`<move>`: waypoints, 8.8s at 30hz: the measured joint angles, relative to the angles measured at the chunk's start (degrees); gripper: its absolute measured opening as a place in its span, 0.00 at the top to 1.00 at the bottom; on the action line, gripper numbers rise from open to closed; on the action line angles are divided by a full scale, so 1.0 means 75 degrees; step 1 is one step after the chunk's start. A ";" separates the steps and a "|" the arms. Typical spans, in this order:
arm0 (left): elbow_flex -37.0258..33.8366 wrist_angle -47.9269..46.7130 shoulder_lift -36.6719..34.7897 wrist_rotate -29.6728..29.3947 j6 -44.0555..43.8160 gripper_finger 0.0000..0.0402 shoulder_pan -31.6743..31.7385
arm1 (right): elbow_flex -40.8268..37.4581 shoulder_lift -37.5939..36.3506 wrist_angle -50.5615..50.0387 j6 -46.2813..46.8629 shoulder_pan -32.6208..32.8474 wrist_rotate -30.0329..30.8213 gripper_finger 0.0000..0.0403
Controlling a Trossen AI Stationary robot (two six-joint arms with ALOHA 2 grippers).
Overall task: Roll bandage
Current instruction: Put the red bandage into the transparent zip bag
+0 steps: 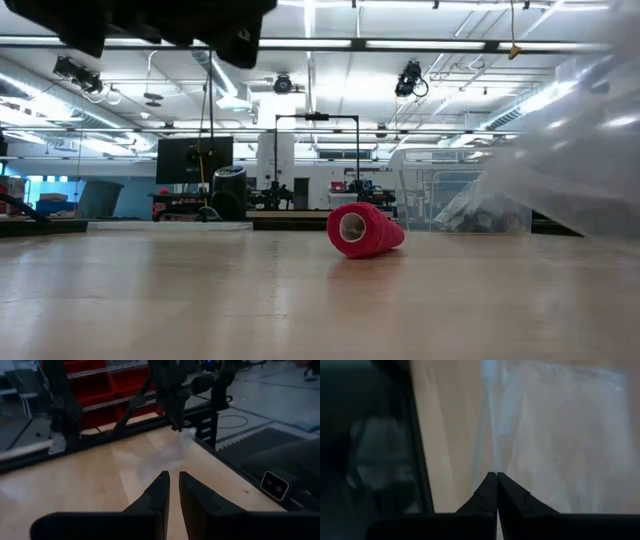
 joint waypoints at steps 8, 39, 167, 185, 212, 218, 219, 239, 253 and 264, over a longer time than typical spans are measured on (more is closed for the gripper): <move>0.1311 -0.2809 -0.0383 0.0059 0.1095 0.80 -0.0064 | 0.0913 -0.0009 0.0006 -0.1716 -0.1453 0.1127 1.00; 0.2770 -0.4783 0.0169 0.0442 0.0022 0.70 0.0259 | 0.1049 -0.0006 0.1194 -0.4534 -0.2978 0.0806 1.00; 0.2767 -0.2217 0.1349 -0.1572 -0.0267 1.00 0.0299 | -0.1805 -0.0627 0.5922 -0.4378 -0.3241 0.1140 0.67; 0.2767 -0.1951 0.1346 -0.1988 -0.0405 1.00 0.0346 | -0.1326 -0.1156 0.4012 -0.4002 -0.3327 0.1124 0.99; 0.2767 -0.1385 0.1497 -0.2333 -0.0686 1.00 0.0251 | -0.1329 -0.1421 0.4205 -0.4320 -0.3300 0.1075 0.73; 0.2767 -0.1196 0.1497 -0.2333 -0.0707 1.00 0.0251 | -0.1326 -0.1266 0.4371 -0.4935 -0.3491 0.1046 0.98; 0.2767 -0.1177 0.1497 -0.2333 -0.0719 1.00 0.0247 | -0.1323 -0.1259 0.4372 -0.5013 -0.3511 0.1012 0.97; 0.2767 -0.1064 0.1494 -0.2517 -0.0692 1.00 0.0143 | -0.1329 -0.1241 0.4414 -0.4446 -0.3692 0.0944 0.45; 0.2764 -0.2517 0.1393 -0.3487 -0.0677 1.00 0.0160 | -0.1329 -0.1268 0.4395 -0.4497 -0.3144 0.0968 0.35; 0.2764 -0.3041 0.1352 -0.4036 -0.0662 1.00 0.0157 | -0.1329 -0.1789 0.4371 -0.5023 -0.2928 0.1547 0.36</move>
